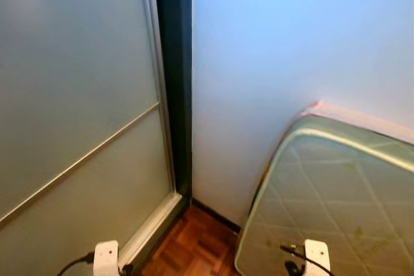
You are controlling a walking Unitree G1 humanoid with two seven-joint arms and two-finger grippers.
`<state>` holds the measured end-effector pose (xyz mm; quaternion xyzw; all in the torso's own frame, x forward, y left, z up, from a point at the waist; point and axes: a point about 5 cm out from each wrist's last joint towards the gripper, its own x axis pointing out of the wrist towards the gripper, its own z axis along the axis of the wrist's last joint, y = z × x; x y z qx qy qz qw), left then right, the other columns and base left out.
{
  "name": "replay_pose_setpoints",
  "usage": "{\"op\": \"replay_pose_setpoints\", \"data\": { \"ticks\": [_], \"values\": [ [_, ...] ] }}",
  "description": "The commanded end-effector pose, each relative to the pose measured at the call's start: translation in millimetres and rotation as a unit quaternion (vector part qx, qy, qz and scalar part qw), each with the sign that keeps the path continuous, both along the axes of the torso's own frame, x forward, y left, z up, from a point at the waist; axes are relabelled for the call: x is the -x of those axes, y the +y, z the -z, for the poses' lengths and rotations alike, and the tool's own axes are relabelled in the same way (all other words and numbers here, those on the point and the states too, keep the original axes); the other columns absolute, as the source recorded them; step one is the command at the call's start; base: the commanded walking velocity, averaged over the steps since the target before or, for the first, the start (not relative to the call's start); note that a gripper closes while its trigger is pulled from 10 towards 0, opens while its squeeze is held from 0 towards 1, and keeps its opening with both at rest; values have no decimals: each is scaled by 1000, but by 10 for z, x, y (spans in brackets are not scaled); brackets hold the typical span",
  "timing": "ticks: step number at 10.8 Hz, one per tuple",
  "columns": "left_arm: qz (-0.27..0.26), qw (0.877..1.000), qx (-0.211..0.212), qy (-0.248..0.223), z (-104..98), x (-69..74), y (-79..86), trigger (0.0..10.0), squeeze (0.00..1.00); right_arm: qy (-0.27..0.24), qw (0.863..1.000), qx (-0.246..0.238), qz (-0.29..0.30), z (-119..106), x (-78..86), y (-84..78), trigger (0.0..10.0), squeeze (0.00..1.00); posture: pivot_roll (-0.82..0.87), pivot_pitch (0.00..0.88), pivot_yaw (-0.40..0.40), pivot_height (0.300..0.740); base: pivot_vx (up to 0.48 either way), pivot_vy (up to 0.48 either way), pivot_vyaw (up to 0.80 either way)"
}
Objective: Clean up the room
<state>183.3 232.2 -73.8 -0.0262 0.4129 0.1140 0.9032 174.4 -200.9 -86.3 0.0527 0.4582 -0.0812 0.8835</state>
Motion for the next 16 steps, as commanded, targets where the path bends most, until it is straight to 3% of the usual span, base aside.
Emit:
{"op": "replay_pose_setpoints", "data": {
  "ticks": [1,12,16],
  "values": [
    [-4,1000,5,10,25,43,2,10000,0,0,1000,1,10,-8,-9,-29,10000,0,216,0,-51,740,0,0,0],
    [-4,1000,4,12,27,50,7,10000,0,0,1000,0,11,-7,-8,-26,10000,0,216,0,-51,740,0,0,0],
    [24,999,-10,36,61,121,19,10000,0,1,999,-24,22,6,-2,28,10000,0,213,8,-45,740,0,0,0]
  ]
}}
